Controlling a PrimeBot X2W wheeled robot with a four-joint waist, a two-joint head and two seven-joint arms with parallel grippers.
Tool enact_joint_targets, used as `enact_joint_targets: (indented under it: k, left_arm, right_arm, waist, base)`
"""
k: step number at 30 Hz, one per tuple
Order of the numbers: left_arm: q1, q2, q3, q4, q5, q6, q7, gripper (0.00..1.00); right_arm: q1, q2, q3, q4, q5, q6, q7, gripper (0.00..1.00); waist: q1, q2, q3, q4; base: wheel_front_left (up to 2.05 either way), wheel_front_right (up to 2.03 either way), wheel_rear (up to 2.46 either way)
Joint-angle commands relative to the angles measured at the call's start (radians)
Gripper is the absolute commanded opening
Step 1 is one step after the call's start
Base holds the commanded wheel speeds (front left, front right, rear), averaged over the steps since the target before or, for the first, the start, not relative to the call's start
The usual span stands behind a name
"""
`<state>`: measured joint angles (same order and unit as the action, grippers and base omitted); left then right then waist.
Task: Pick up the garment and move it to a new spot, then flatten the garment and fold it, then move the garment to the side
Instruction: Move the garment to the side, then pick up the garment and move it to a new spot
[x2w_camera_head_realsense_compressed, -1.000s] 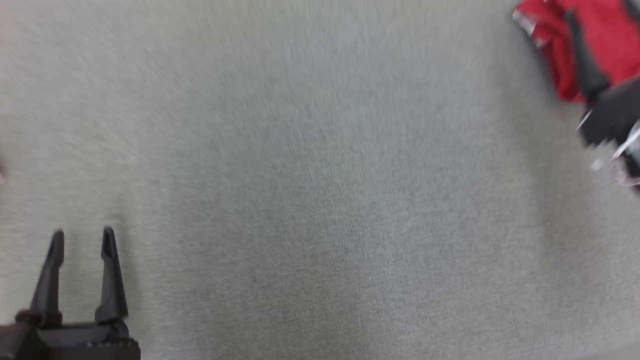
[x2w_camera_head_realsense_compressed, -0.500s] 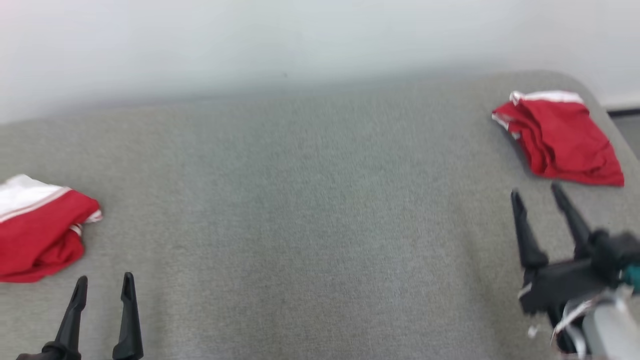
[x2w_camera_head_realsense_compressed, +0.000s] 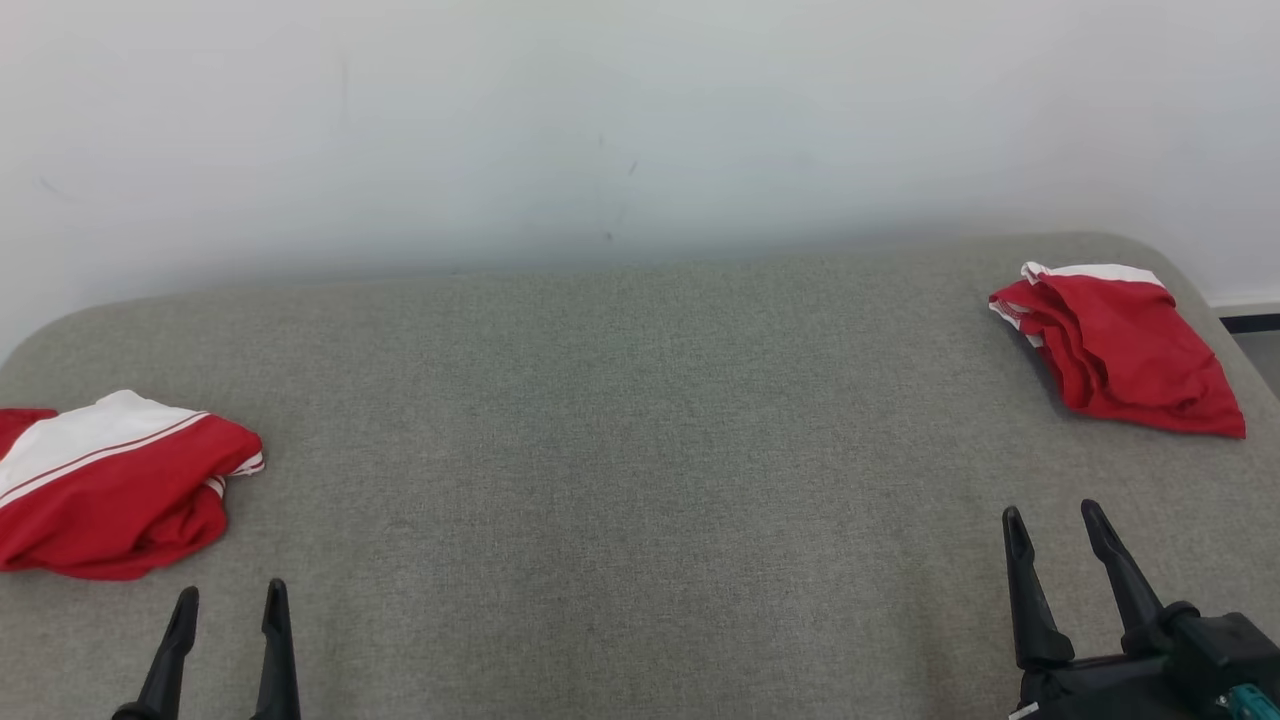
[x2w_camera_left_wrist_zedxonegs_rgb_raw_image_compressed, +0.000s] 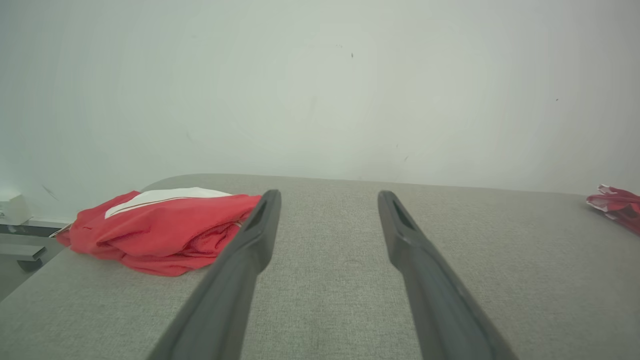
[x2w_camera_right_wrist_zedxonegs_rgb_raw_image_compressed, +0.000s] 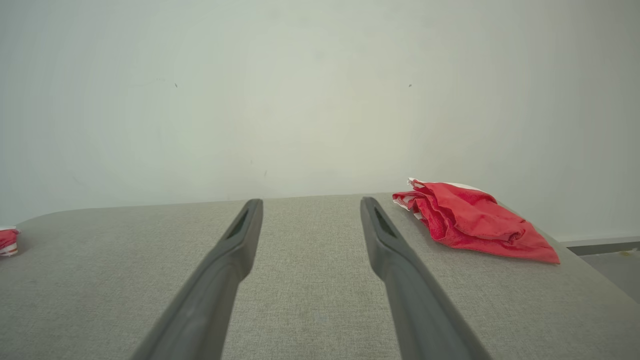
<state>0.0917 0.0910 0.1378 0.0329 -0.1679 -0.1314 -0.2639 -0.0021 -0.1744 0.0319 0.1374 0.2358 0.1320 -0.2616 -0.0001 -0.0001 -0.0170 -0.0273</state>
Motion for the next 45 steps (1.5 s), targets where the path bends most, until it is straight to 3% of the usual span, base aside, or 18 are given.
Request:
enact_joint_targets:
  k: [1,8,22,31,45]
  left_arm:
    - [0.011,0.001,-0.001,0.007,0.003,0.002,0.000,1.00]
    - [-0.003,0.037,-0.030,0.051,0.012,0.002,0.000,1.00]
    - [-0.029,0.041,-0.028,0.073,0.014,0.002,0.000,1.00]
    - [-0.091,0.055,-0.042,0.118,0.003,0.002,0.000,1.00]
    - [-0.129,0.062,-0.019,0.159,0.004,0.002,0.000,1.00]
  right_arm:
    - [0.014,0.010,-0.008,-0.003,-0.009,-0.002,-0.001,1.00]
    - [0.021,0.027,-0.025,0.016,-0.014,-0.002,-0.001,1.00]
    - [0.040,0.051,-0.029,0.045,-0.004,-0.002,-0.003,1.00]
    - [0.069,0.088,-0.048,0.060,0.001,-0.002,-0.004,1.00]
    - [0.030,0.081,-0.011,0.088,-0.013,-0.002,-0.004,1.00]
  waist:
    - [0.0001,0.0001,-0.009,0.003]
    - [0.0001,0.0001,-0.013,0.015]
    - [0.0001,0.0001,-0.014,0.061]
    - [0.0001,0.0001,0.003,0.239]
    - [0.0001,0.0001,0.040,0.507]
  base:
    - [0.00,0.00,0.00]
    - [0.00,0.00,0.00]
    - [0.00,0.00,0.00]
    - [0.00,0.00,0.00]
    - [0.00,0.00,0.00]
